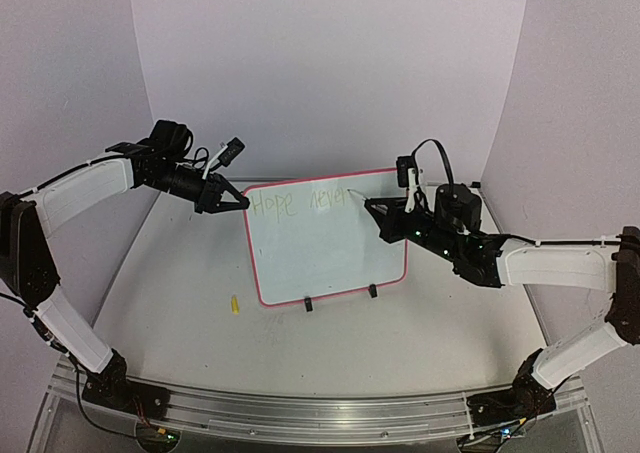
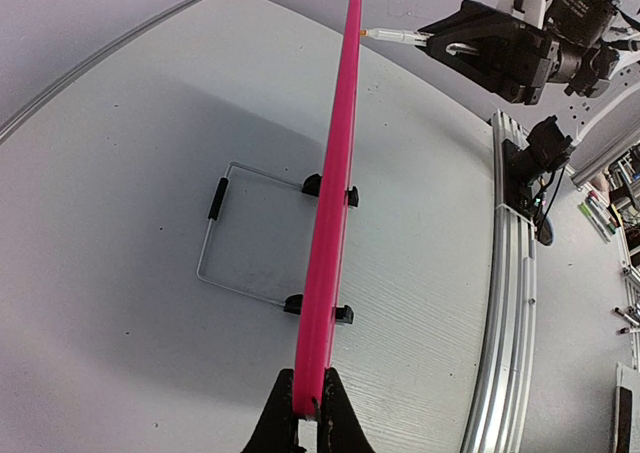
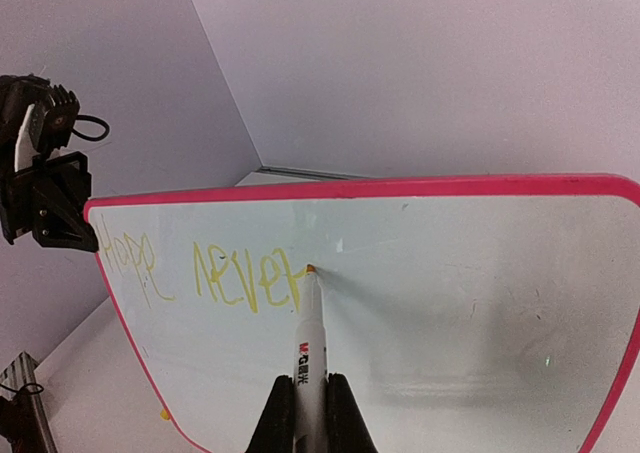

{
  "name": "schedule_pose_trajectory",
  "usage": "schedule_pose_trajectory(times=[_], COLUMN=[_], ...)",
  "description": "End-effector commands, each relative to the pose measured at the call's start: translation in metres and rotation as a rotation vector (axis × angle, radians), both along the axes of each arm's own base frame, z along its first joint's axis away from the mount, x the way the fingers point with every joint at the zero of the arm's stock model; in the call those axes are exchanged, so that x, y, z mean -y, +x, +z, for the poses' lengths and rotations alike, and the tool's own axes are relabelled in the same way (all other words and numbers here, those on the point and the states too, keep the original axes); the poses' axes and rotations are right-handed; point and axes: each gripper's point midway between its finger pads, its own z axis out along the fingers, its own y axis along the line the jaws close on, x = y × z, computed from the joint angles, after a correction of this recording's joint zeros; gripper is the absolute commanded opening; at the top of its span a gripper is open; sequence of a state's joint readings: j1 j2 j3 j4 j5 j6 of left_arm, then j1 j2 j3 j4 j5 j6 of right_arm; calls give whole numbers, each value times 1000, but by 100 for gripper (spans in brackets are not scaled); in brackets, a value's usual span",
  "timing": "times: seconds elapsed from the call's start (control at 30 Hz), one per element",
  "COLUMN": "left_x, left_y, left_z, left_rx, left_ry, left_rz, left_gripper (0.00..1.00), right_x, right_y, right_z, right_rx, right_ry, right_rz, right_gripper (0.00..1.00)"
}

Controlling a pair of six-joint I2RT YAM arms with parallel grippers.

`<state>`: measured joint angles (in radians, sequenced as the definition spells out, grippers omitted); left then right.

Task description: Write a sentence on the whiteboard

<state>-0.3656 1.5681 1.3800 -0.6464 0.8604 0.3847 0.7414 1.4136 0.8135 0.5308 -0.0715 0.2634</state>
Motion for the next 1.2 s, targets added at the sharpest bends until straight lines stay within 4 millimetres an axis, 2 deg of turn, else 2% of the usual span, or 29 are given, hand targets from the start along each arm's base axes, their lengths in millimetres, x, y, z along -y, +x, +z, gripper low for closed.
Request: schedule_pose_trajectory(times=[0.0, 0.37, 0.73, 0.9, 1.03, 1.17], left_x=[6, 7, 6, 10, 12, 13], left_y=[-6, -6, -7, -9, -11, -13], left_z=[-13, -14, -14, -16, -17, -17], left_rx=[-15, -14, -15, -23, -26, -22], left_ry=[48, 51, 49, 49, 53, 53], left_rz=[-19, -19, -18, -27, -33, -37], left_gripper=[0, 0, 0, 0, 0, 0], right_x=[8, 8, 6, -19, -56, -88], right_y=[6, -9, -55, -78, -92, -94], right_z=[18, 24, 42, 34, 18, 7], right_rx=[36, 49, 50, 31, 23, 28], right_ry=[34, 21, 11, -24, -59, -33], right_rz=[-54, 10, 197, 268, 318, 344], right_gripper=[0, 0, 0, 0, 0, 0])
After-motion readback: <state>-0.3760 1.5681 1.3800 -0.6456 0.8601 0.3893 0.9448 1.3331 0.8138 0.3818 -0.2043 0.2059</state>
